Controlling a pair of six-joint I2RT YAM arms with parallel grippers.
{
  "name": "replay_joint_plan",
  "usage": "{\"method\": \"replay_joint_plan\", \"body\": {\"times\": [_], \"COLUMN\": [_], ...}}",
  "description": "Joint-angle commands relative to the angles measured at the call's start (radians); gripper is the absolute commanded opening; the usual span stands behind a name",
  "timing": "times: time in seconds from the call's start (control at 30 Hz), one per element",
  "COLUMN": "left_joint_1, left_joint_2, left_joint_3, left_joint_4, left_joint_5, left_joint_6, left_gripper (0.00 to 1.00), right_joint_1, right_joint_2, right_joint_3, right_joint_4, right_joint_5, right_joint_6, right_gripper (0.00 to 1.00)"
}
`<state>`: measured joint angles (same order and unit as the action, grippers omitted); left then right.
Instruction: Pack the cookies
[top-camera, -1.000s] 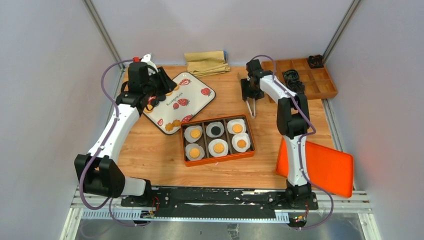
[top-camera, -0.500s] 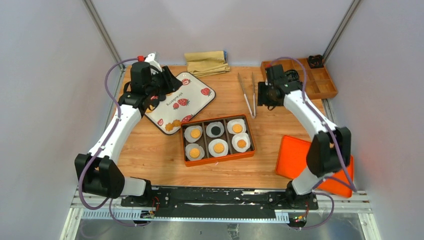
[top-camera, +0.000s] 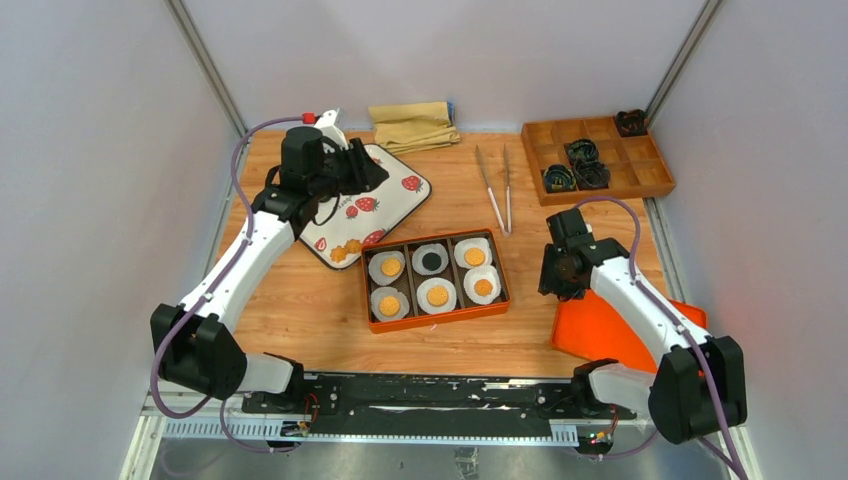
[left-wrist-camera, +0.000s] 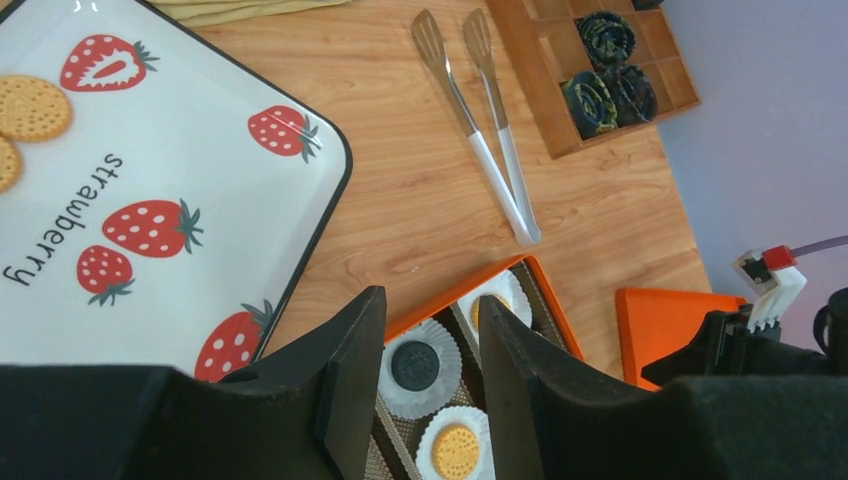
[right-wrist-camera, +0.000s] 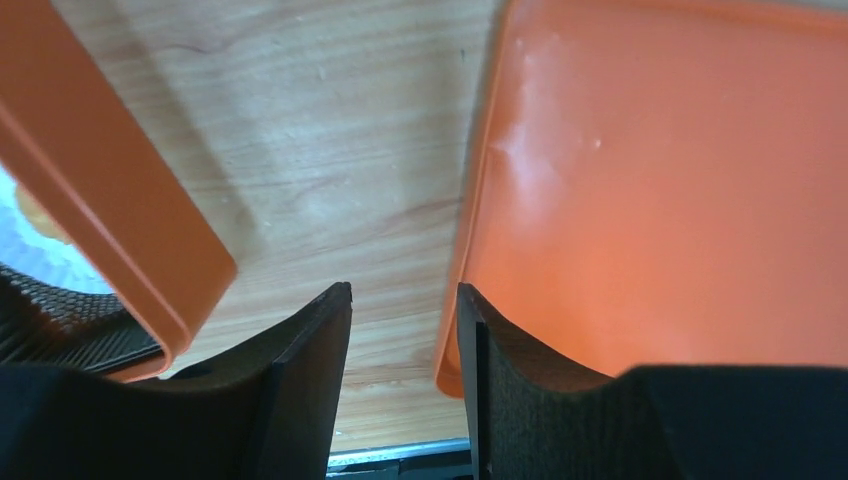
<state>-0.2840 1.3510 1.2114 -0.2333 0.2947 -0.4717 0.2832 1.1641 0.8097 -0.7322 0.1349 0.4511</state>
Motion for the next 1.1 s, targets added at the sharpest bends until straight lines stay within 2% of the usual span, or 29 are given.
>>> {"method": "replay_joint_plan", "body": {"times": [0.0,0.2,0.53,0.83,1.07], "left_joint_1": [-0.01,-0.012,-0.011,-0.011,-0.012], "left_joint_2": [-0.016,-0.039,-0.043,-0.039,-0.025], "left_joint_3": [0.022,0.016,0.007,0.002,0.007], "left_joint_4": [-0.012,-0.032,-0.031,-0.036,-0.034], "left_joint_5": [0.002,-0.01,-0.017,-0.025,-0.014], "left_joint_6": [0.022,0.033,0.042,0.053,0.051], "left_gripper": [0.45,0.45,0.45,0.45,0.45], "right_joint_1": [0.008,-0.011,-0.079,-0.088,-0.083], "right_joint_2": [0.03,0.139,0.194,0.231,0.096], "right_joint_3": [-0.054,-0.068,-0.1,-0.089,0.033], "right_joint_4": [-0.038,0.002,0.089,0.119,0.009], "right_joint_5": [0.054,0.035,-0.001,0.011,0.03], "right_joint_6": [0.087,0.12,0.104,0.095,0.04], "right_gripper": [0.47,0.47,0.46,0.17,0.0]}}
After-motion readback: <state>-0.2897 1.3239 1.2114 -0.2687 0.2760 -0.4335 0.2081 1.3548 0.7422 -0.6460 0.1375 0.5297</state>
